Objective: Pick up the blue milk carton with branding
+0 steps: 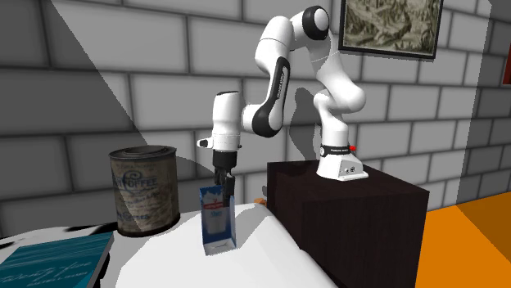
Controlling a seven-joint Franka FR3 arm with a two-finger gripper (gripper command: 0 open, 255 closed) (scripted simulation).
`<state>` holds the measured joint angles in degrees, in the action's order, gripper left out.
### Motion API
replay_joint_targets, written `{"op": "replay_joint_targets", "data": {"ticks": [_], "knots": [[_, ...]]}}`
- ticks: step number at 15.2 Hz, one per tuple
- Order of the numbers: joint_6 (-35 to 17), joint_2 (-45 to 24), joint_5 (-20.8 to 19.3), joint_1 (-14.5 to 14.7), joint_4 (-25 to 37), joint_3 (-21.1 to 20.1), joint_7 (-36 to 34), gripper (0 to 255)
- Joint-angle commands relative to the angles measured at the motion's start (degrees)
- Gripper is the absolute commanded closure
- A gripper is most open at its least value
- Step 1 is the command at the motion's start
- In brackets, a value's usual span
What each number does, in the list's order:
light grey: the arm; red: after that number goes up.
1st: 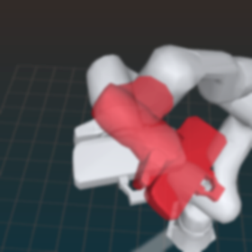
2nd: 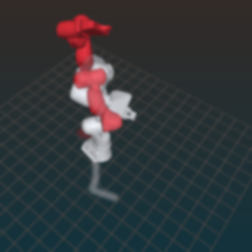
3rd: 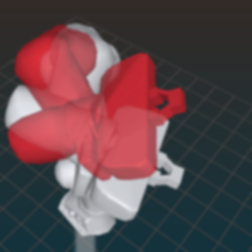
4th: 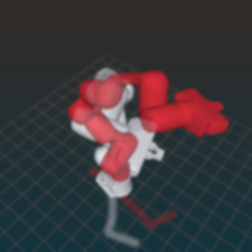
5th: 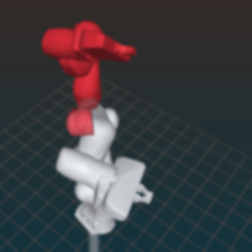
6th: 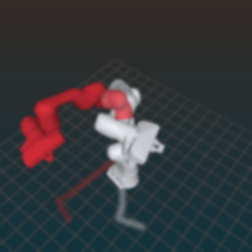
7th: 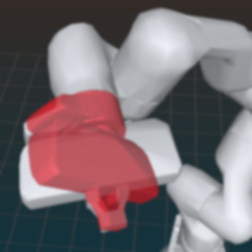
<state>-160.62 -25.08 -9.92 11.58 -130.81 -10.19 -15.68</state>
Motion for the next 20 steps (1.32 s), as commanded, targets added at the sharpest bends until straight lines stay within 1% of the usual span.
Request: {"op": "replay_joint_targets", "data": {"ticks": [1,5,20], "knots": [[0.00,-0.13,0.00,0.00,-0.04,0.00,0.01,255],[0.07,-0.06,0.03,-0.03,-0.04,-0.04,0.04,255],[9.78,10.78,4.85,-2.73,-1.03,-3.62,3.44,255]]}}
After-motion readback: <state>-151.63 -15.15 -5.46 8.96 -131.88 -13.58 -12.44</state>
